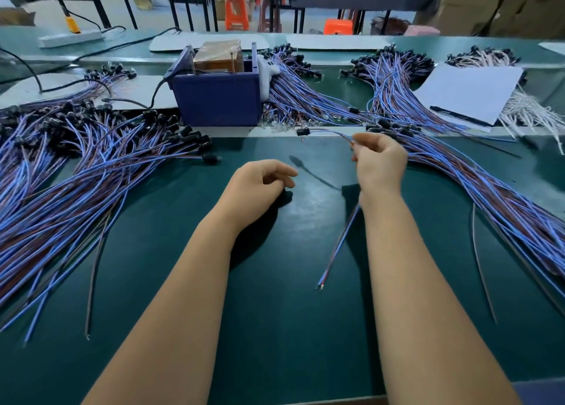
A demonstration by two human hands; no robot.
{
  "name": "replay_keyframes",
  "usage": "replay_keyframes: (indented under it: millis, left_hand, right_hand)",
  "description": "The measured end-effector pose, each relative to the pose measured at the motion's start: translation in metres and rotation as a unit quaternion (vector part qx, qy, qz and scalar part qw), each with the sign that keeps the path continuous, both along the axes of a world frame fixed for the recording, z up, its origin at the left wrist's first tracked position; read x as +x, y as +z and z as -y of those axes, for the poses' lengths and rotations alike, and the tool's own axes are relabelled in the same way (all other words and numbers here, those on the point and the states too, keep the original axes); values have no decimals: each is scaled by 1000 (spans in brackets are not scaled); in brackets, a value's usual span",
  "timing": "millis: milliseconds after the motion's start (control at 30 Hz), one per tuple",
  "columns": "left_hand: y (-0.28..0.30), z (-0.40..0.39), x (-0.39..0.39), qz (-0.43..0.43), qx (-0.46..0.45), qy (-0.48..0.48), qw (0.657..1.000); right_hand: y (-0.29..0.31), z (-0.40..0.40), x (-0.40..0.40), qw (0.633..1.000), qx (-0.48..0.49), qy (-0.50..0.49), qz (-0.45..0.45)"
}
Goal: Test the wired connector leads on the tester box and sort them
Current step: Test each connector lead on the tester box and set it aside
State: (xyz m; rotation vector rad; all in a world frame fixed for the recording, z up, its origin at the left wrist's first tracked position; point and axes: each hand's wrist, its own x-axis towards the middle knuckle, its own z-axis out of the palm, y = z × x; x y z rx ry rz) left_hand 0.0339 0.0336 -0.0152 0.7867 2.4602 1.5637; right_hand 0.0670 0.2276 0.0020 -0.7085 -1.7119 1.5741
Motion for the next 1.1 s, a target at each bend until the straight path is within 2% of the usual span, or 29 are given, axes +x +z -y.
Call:
replay_keyframes:
  millis: [67, 200, 367, 433, 533, 633, 733, 800, 933, 1100]
  left_hand:
    - [1, -1, -1, 7, 1, 4, 1000]
    - [3, -4, 0, 12, 8, 15, 1000]
    - [2, -7, -2, 8, 3, 30, 1000]
    - [0, -7, -3, -1, -13, 64, 998]
    - [2, 1, -7, -67, -71, 185, 978]
    - [4, 18, -16, -120, -120, 295, 940]
    - [6, 38, -21, -91, -235, 361, 898]
    - [7, 46, -24, -47, -285, 370, 883]
    - [3, 51, -29, -17, -306, 361, 881]
    - [1, 52, -33, -20, -284, 375, 882]
  right_hand:
    - [3, -28, 11, 998, 44, -42, 24]
    - [6, -76, 39, 969, 156, -131, 142]
    - [11, -84, 55, 897, 240, -158, 337]
    - [16, -69, 49, 869, 282, -162, 374]
    - [23, -31, 28, 867, 336, -128, 346]
    - [23, 24, 1, 882, 374, -27, 287]
    - [15, 86, -19, 914, 333, 151, 177]
    - [5, 117, -24, 912, 294, 244, 148]
    - [-15, 131, -31, 872, 371, 252, 195]
    - [-15, 123, -24, 918, 250, 278, 132]
